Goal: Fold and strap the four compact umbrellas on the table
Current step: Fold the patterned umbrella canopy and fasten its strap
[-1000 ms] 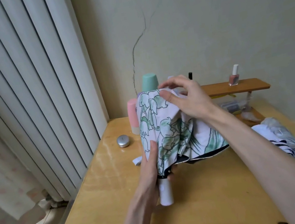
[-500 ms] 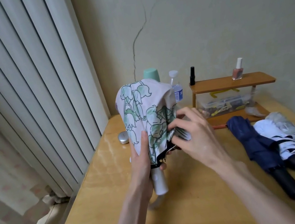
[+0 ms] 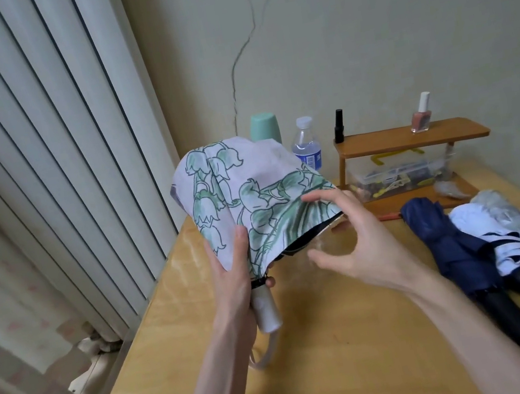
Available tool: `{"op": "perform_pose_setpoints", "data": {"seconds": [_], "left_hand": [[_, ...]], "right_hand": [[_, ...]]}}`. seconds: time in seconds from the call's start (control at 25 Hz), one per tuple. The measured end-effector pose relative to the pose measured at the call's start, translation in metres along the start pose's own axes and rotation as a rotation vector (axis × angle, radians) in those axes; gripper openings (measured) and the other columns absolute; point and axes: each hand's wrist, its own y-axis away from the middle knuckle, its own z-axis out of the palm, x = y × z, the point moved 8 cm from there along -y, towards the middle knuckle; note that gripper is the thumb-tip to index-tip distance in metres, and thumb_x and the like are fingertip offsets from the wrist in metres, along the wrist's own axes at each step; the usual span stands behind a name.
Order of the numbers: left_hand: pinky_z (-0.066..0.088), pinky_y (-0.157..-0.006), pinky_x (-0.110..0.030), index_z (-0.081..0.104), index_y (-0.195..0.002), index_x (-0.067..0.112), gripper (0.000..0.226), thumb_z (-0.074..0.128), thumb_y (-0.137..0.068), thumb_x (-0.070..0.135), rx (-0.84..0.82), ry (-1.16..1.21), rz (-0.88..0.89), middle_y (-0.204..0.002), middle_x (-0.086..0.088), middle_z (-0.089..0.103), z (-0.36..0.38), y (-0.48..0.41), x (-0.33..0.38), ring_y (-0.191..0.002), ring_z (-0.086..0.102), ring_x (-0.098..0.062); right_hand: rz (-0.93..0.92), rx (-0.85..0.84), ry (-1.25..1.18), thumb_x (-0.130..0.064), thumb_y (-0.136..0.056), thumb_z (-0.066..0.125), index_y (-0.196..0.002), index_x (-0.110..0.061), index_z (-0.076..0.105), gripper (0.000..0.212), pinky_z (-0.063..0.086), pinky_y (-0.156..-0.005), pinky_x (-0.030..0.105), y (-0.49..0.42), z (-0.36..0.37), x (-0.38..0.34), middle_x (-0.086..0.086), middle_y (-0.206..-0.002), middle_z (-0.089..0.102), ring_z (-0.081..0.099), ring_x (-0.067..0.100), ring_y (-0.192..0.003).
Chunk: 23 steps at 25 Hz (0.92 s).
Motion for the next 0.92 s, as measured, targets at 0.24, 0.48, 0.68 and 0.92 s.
{"op": "perform_pose_setpoints", "data": {"seconds": [0.24, 0.48, 0.68, 0.92], "left_hand": [[0.046, -0.049, -0.028, 0.055, -0.138, 0.041, 0.045, 0.072, -0.096, 0.045, -0.013, -0.044, 0.021, -0.102, 0.003, 0.072, 0.004, 0.003, 0.000, -0.065, 0.059, -0.013], [0.047, -0.049, -0.029, 0.048, -0.147, 0.040, 0.060, 0.074, -0.093, 0.048, -0.028, -0.067, -0.024, -0.108, -0.001, 0.073, 0.012, 0.006, -0.004, -0.066, 0.060, -0.010], [0.046, -0.048, -0.029, 0.053, -0.138, 0.041, 0.051, 0.077, -0.094, 0.037, -0.046, -0.044, 0.011, -0.105, 0.001, 0.073, 0.015, 0.009, 0.000, -0.066, 0.059, -0.012], [0.052, -0.052, -0.031, 0.036, -0.154, 0.055, 0.091, 0.089, -0.084, 0.035, 0.025, -0.078, 0.111, -0.141, 0.003, 0.066, 0.003, 0.003, 0.014, -0.082, 0.072, -0.018]], "right_hand": [[-0.055, 0.441, 0.268, -0.010, -0.087, 0.082, -0.110, -0.020, 0.065, 0.031, 0.045, -0.089, 0.008, 0.001, -0.017, -0.001, -0.010, -0.112, 0.066, 0.060, -0.001, -0.107], [0.011, 0.403, 0.439, -0.012, -0.076, 0.088, -0.131, -0.025, 0.047, 0.069, 0.057, -0.078, 0.026, -0.001, -0.004, 0.003, 0.000, -0.126, 0.048, 0.056, 0.013, -0.104], [-0.136, 0.722, 0.662, 0.004, -0.086, 0.065, -0.121, -0.009, 0.067, 0.037, 0.050, -0.063, 0.029, 0.017, -0.026, -0.024, 0.008, -0.116, 0.060, 0.064, 0.025, -0.084], [-0.140, 0.784, 0.547, 0.014, -0.086, 0.064, -0.122, -0.007, 0.073, 0.042, 0.059, -0.074, 0.034, 0.022, -0.043, -0.015, 0.005, -0.113, 0.079, 0.075, 0.026, -0.095]]}}
